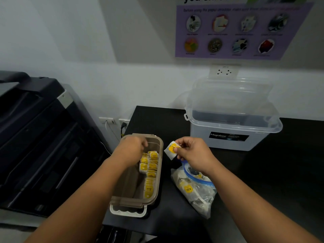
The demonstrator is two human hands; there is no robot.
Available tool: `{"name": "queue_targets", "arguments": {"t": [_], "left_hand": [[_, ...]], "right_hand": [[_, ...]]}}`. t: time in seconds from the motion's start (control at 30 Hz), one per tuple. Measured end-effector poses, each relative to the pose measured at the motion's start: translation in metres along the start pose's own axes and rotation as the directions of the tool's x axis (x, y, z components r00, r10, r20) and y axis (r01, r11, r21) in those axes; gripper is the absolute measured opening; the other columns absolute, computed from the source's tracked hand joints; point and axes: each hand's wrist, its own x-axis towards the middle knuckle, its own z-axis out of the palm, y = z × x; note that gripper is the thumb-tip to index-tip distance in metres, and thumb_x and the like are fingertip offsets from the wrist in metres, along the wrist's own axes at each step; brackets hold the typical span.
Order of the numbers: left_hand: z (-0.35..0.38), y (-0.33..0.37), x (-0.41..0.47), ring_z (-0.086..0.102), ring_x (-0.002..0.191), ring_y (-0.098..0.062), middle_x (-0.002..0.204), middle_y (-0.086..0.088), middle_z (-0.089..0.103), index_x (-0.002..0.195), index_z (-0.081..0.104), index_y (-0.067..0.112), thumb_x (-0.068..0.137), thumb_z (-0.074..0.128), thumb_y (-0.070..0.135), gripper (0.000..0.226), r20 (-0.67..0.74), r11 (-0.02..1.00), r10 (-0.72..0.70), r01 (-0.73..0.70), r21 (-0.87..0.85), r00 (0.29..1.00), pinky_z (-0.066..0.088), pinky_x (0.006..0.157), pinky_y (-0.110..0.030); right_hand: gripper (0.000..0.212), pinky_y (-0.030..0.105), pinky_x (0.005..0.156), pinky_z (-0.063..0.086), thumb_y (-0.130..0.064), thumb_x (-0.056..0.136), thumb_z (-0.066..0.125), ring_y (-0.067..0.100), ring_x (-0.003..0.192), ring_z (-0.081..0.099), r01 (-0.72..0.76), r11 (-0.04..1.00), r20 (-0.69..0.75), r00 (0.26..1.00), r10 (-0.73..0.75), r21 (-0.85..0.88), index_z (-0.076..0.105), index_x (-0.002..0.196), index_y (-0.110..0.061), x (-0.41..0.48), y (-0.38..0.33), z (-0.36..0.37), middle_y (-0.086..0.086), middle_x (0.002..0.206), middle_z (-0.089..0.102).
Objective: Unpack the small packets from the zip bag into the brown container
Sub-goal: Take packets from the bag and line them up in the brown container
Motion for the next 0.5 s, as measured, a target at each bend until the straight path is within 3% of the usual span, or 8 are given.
{"name": "queue_targets", "arguments": {"t": [0.1,0.2,0.3,0.4,0.5], "left_hand": [[-0.024,0.015,-0.025,0.064,0.085,-0.001,0.099,0.012,0.067,0.107,0.069,0.027,0.090,0.067,0.009,0.024,-0.114,0.954,0.185,-0.206,-0.217,0.976,0.051,0.077,-0.012],[-0.033,0.025,-0.040,0.064,0.084,-0.002,0.102,0.018,0.068,0.108,0.070,0.037,0.084,0.078,0.032,0.026,-0.076,0.918,0.284,-0.294,-0.267,0.956,0.054,0.073,-0.020],[-0.029,0.028,-0.042,0.064,0.079,-0.001,0.089,0.017,0.068,0.100,0.072,0.035,0.084,0.078,0.039,0.017,-0.146,0.933,0.239,-0.269,-0.239,0.960,0.055,0.073,-0.025],[-0.024,0.023,-0.043,0.064,0.075,-0.001,0.079,0.013,0.068,0.091,0.072,0.028,0.087,0.078,0.030,0.007,-0.185,0.946,0.168,-0.211,-0.248,0.968,0.049,0.067,-0.015],[-0.018,0.012,-0.040,0.064,0.076,0.000,0.082,0.011,0.068,0.092,0.071,0.027,0.088,0.077,0.023,0.008,-0.124,0.971,0.079,-0.104,-0.215,0.989,0.043,0.064,-0.010]], "right_hand": [[0.021,0.024,0.069,0.058,-0.017,0.097,0.069,0.002,0.069,0.067,0.078,0.996,0.024,0.997,-0.076,-0.050,0.072,0.095,-0.039,0.002,-0.010,0.007,-0.005,0.078,0.073],[0.014,0.010,0.062,0.047,-0.021,0.097,0.070,-0.010,0.070,0.063,0.138,0.984,0.053,0.990,-0.133,-0.116,0.076,0.103,-0.032,0.002,-0.020,0.015,-0.018,0.075,0.068],[0.013,0.012,0.069,0.050,-0.023,0.095,0.072,-0.005,0.082,0.066,0.202,0.966,0.062,0.979,-0.194,-0.162,0.078,0.105,-0.028,0.005,-0.026,0.024,-0.016,0.089,0.072],[0.015,0.013,0.073,0.053,-0.020,0.094,0.072,0.000,0.087,0.067,0.211,0.962,0.055,0.977,-0.205,-0.173,0.076,0.108,-0.027,0.008,-0.028,0.031,-0.012,0.094,0.072],[0.026,0.016,0.076,0.055,-0.018,0.095,0.071,0.005,0.085,0.067,0.165,0.973,0.023,0.986,-0.163,-0.165,0.070,0.119,-0.027,0.011,-0.027,0.034,-0.010,0.096,0.069]]}}
